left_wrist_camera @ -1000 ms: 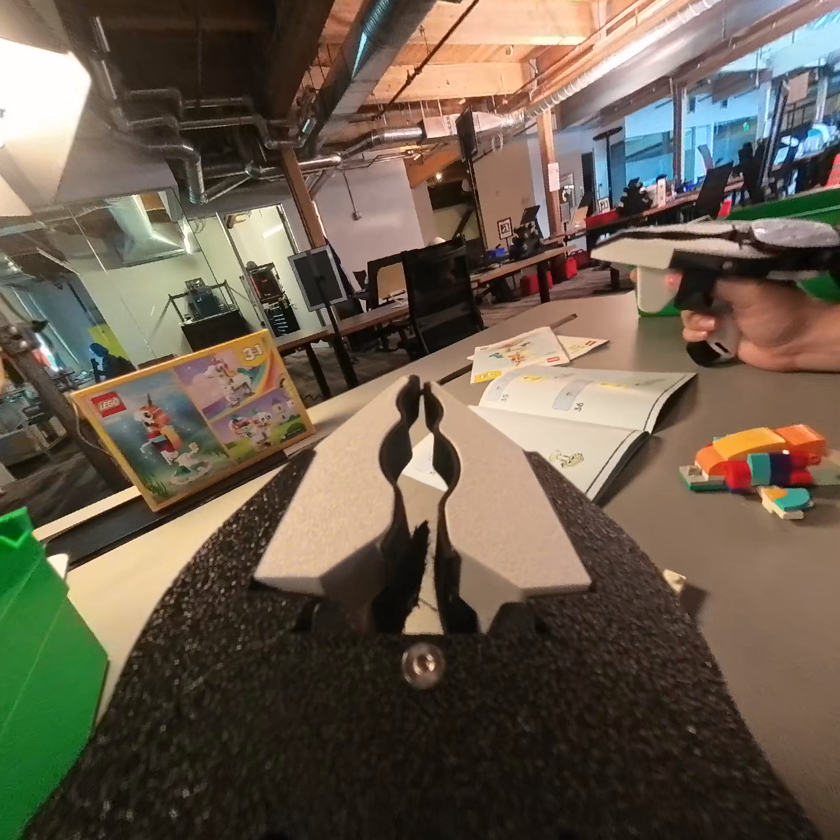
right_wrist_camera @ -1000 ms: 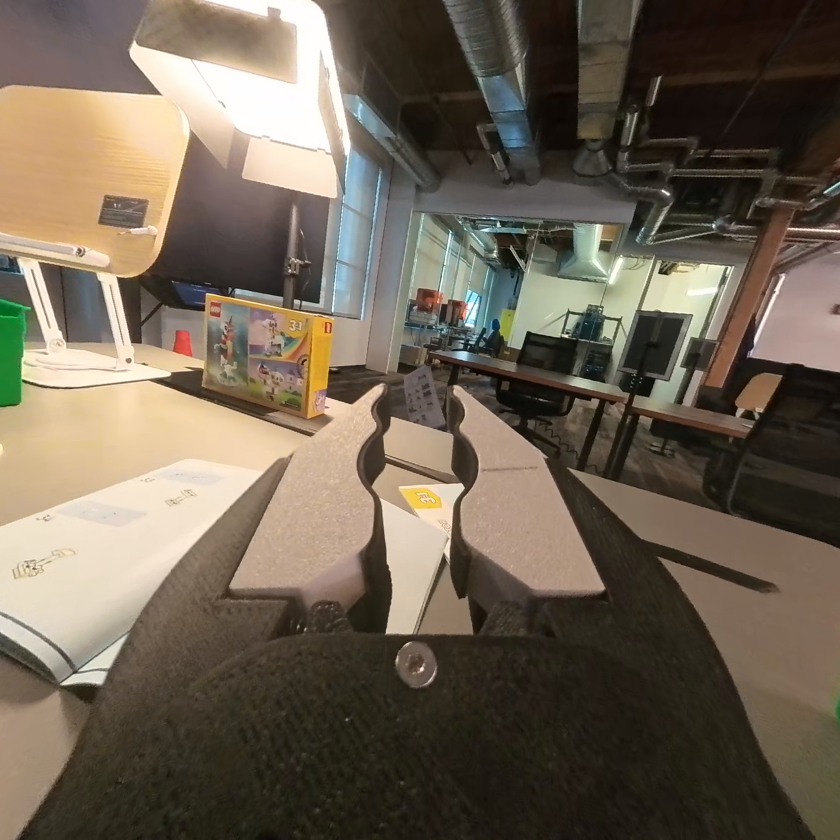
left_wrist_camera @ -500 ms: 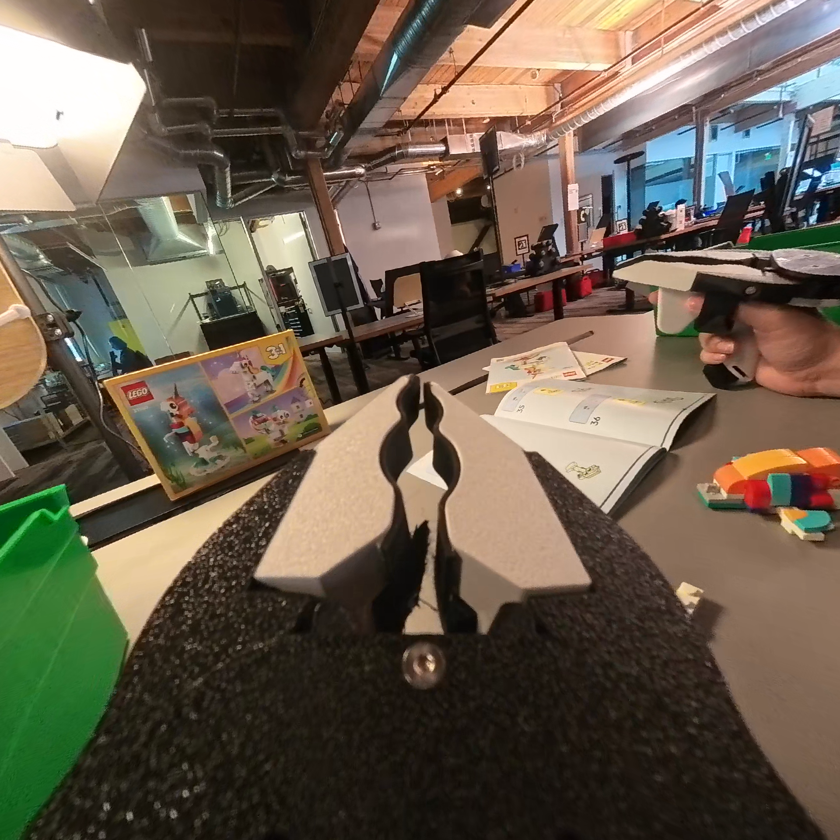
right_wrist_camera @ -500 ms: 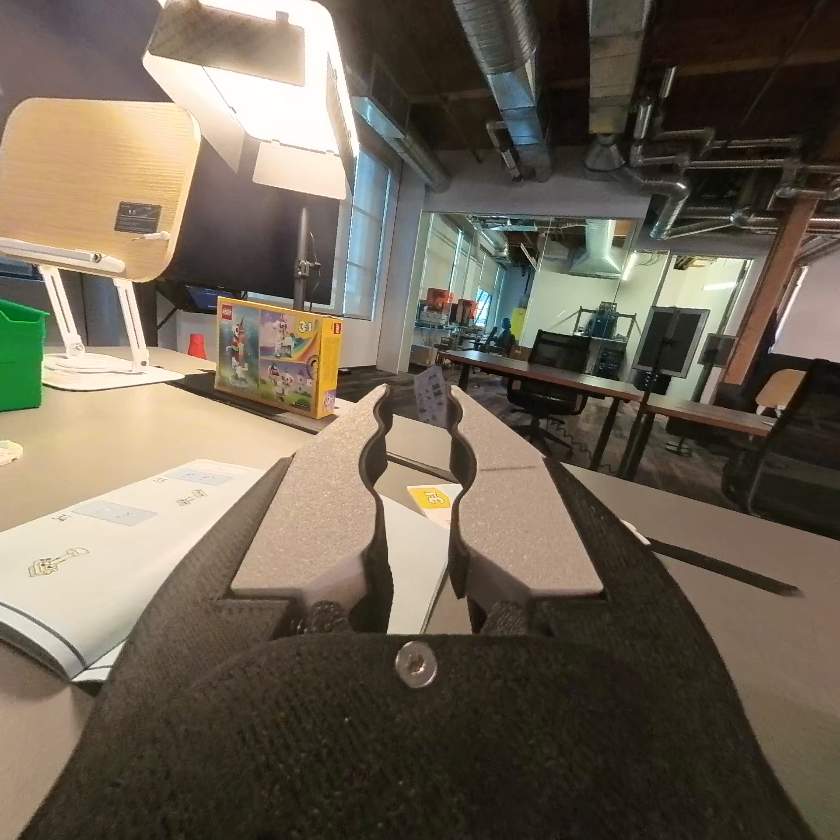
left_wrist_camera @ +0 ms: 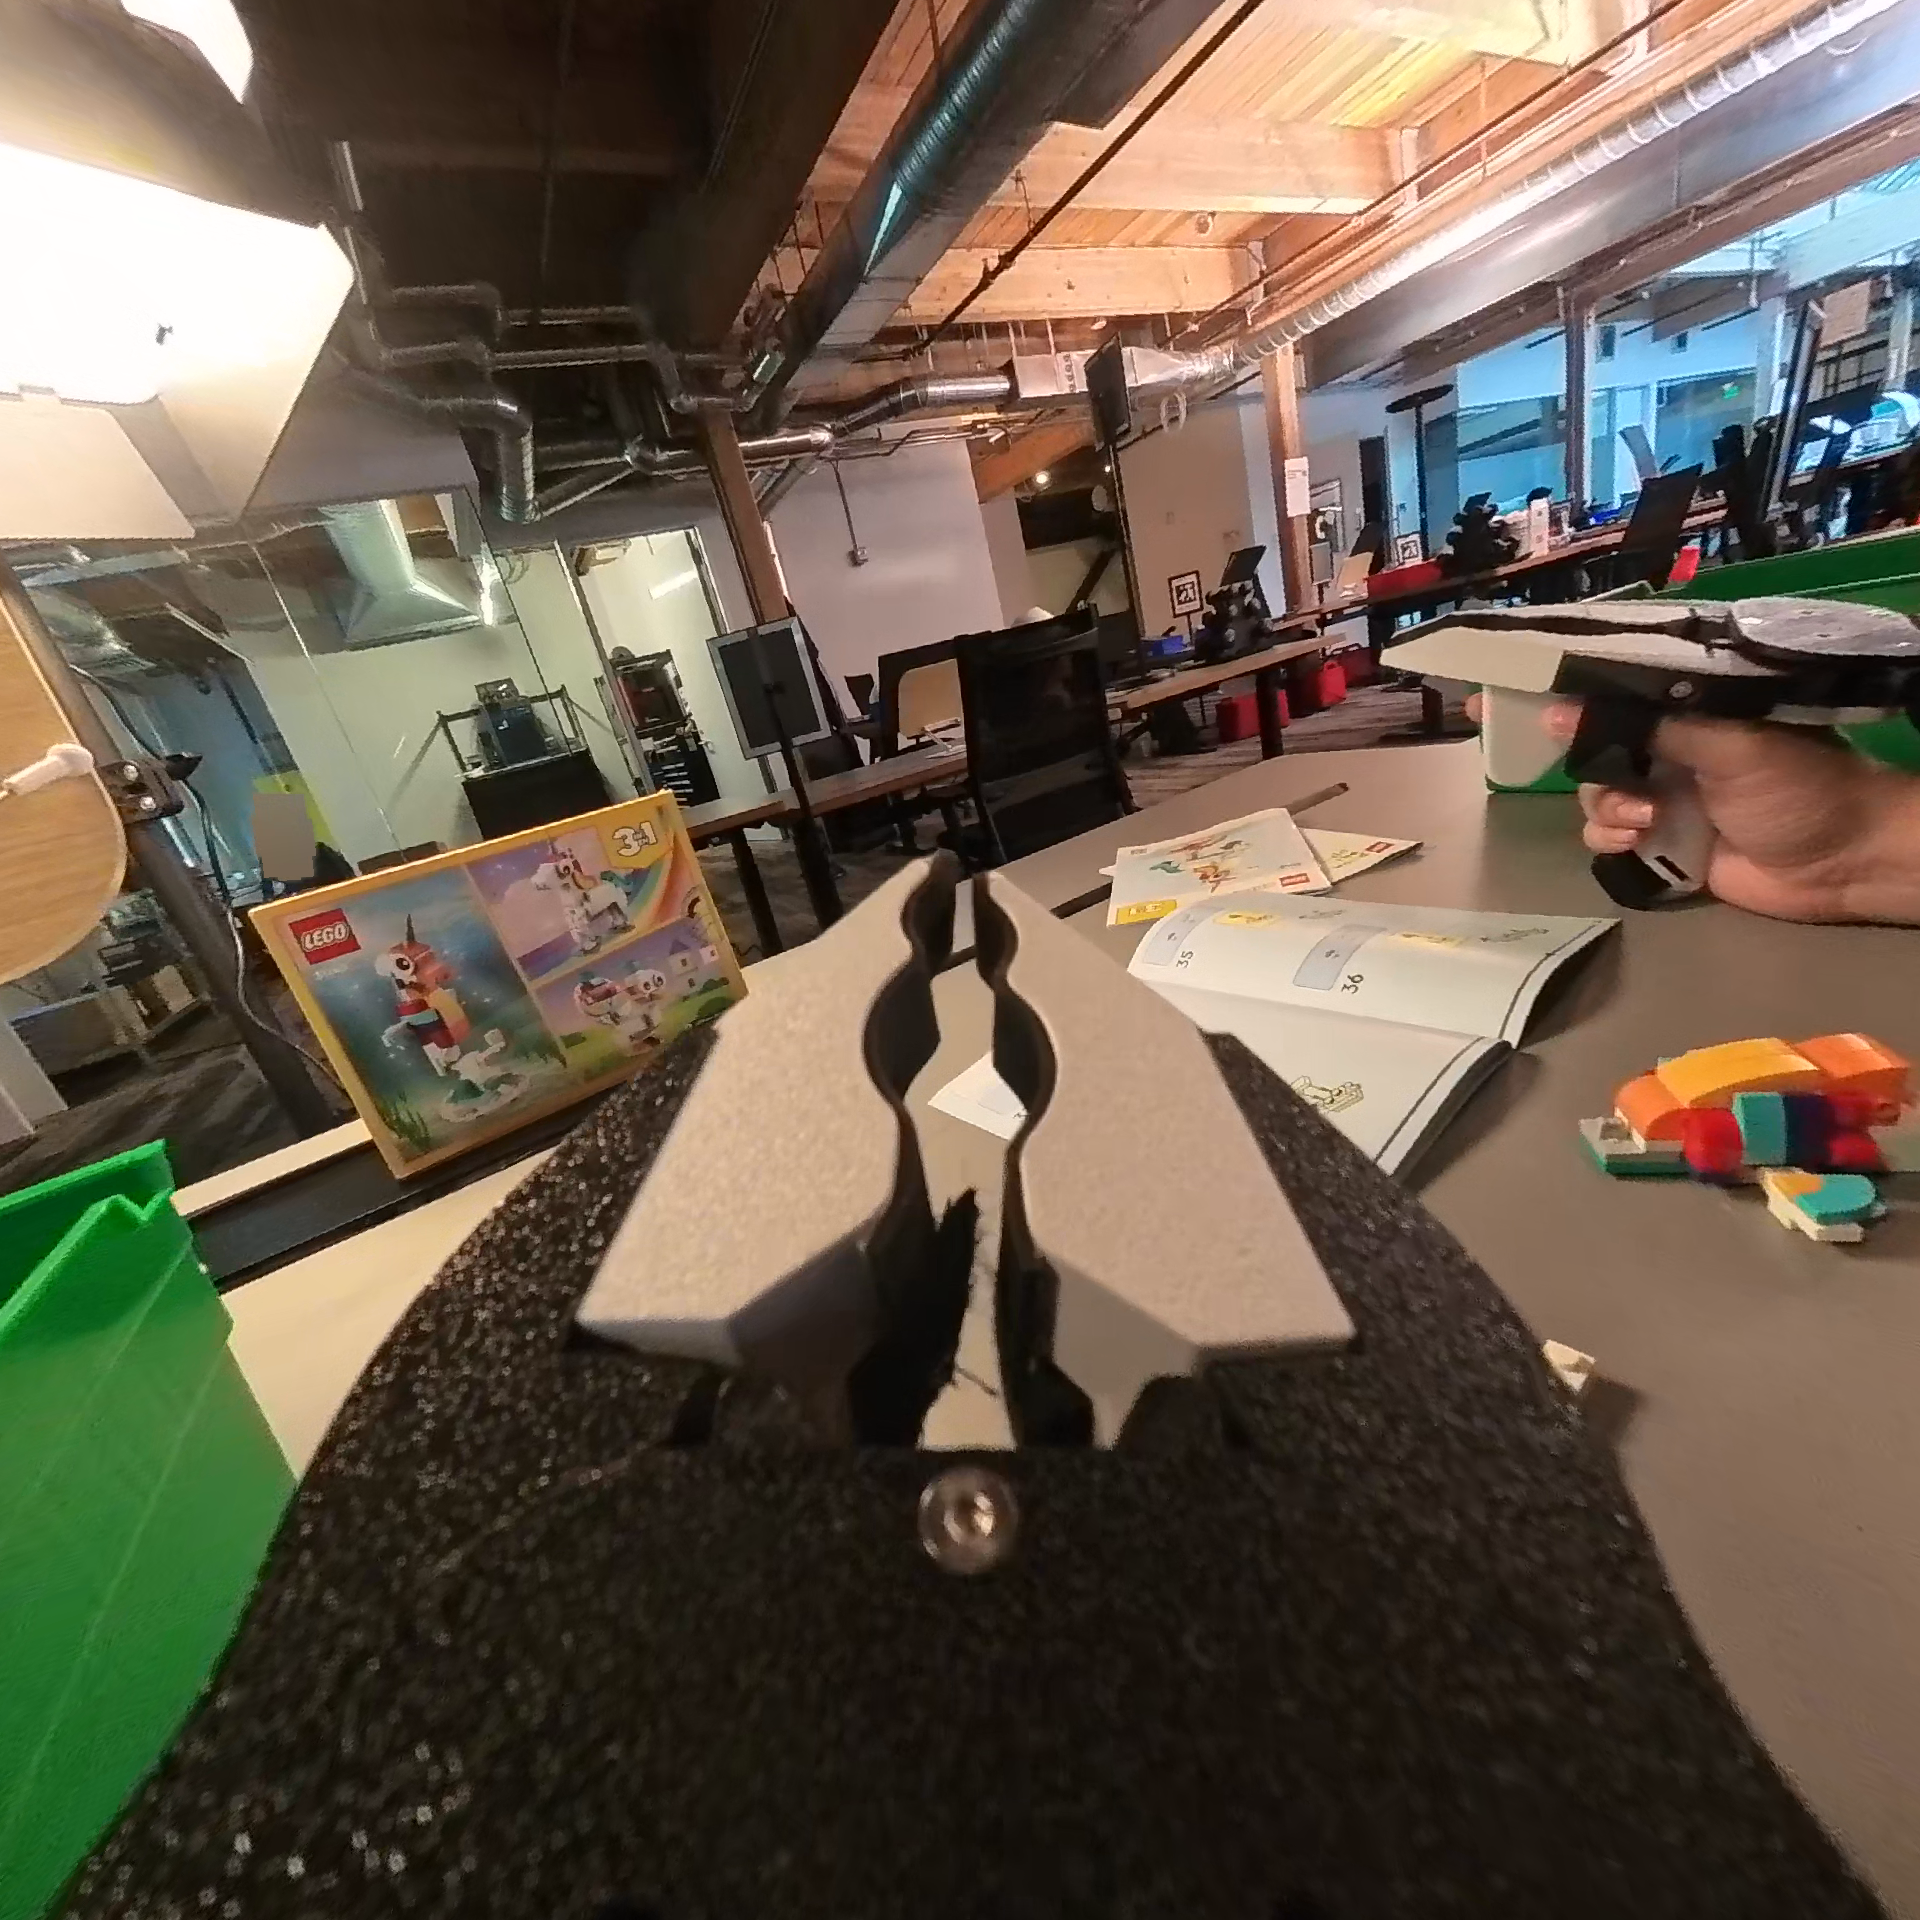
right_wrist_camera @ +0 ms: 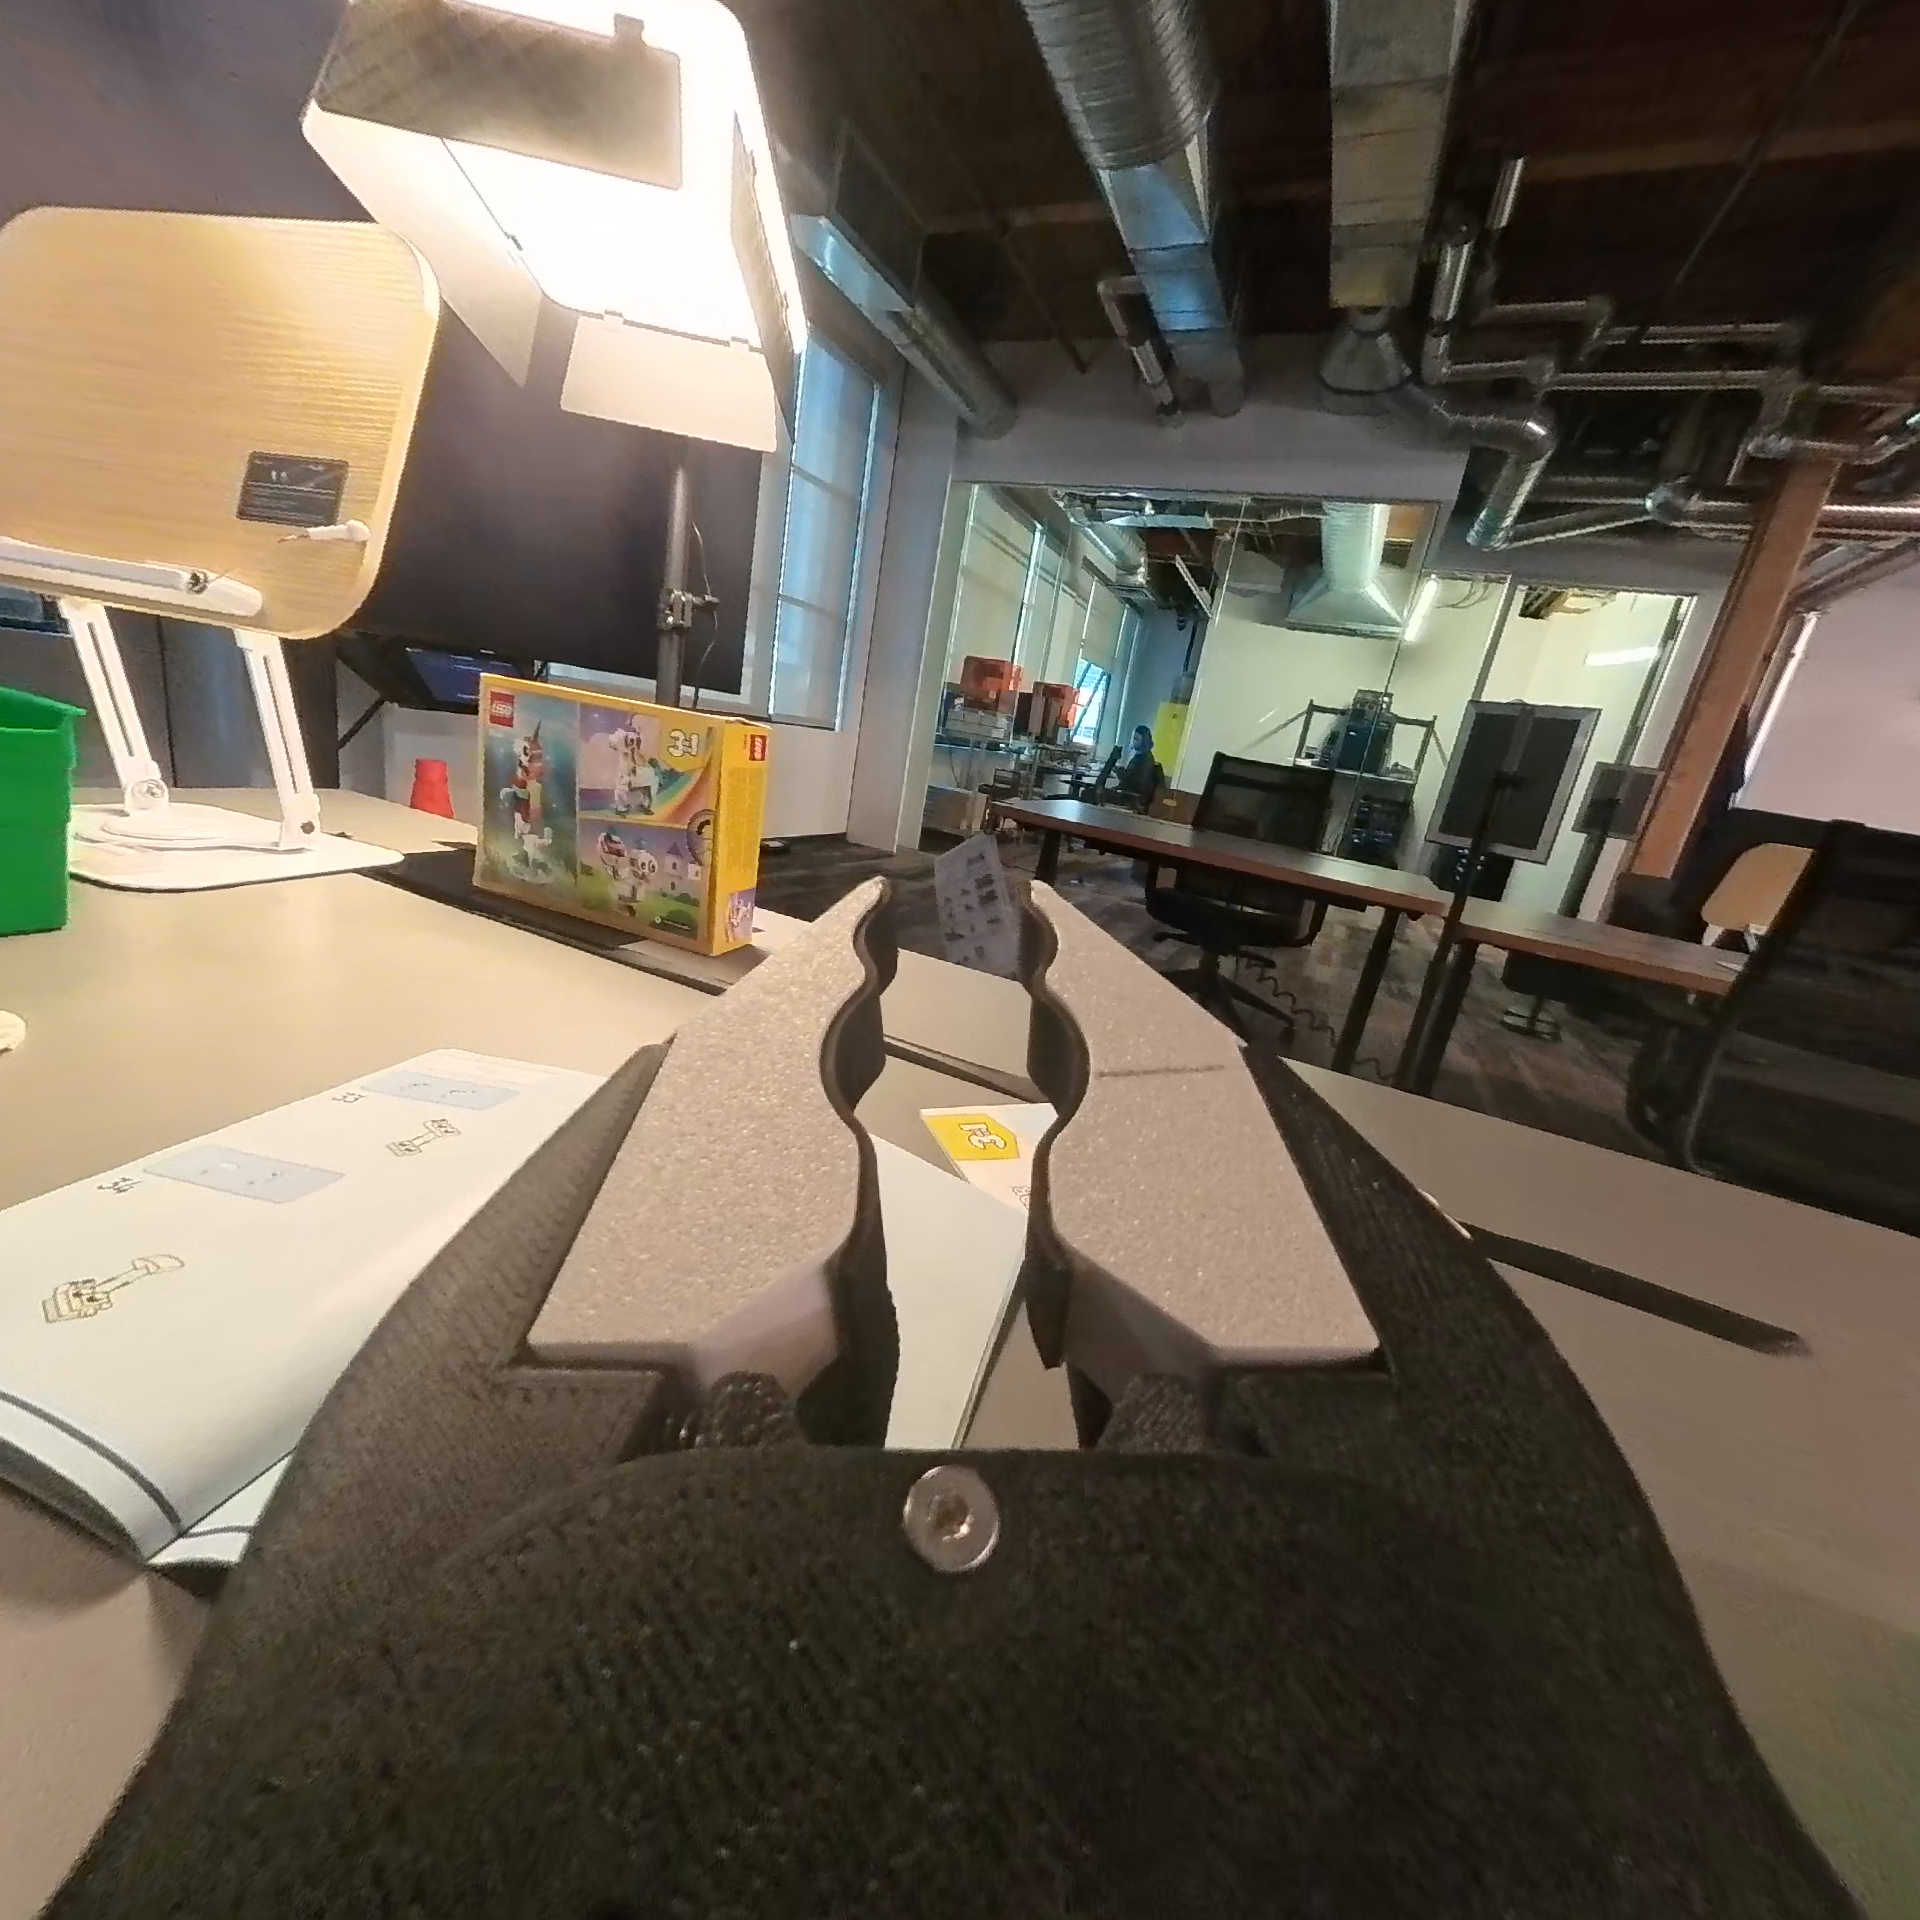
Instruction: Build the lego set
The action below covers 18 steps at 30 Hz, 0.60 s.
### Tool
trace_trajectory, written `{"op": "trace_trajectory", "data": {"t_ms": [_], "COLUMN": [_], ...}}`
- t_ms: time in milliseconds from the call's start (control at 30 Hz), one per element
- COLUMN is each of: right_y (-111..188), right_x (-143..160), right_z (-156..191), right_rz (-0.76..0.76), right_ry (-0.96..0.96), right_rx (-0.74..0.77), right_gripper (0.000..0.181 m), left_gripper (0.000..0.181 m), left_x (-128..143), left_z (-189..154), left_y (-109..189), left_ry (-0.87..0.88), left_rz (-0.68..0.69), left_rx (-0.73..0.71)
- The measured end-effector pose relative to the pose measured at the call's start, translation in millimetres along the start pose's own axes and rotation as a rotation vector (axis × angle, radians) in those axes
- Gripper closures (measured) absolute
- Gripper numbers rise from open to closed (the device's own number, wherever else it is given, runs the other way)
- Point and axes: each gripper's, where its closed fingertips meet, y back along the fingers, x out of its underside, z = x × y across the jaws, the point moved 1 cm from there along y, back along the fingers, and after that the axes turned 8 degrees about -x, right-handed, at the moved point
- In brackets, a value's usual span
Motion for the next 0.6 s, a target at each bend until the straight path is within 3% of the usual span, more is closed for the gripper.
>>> {"op": "trace_trajectory", "data": {"t_ms": [600], "right_y": [-0.8], "right_x": [-0.7], "right_z": [5.8], "right_rz": [-0.001], "right_ry": [0.010], "right_rx": [-0.029], "right_gripper": [0.162], "left_gripper": [0.178], "left_x": [-0.4], "left_z": [-14.9], "left_y": [-3.3], "left_ry": [-0.054], "left_rz": [0.009], "left_rx": [0.049]}}
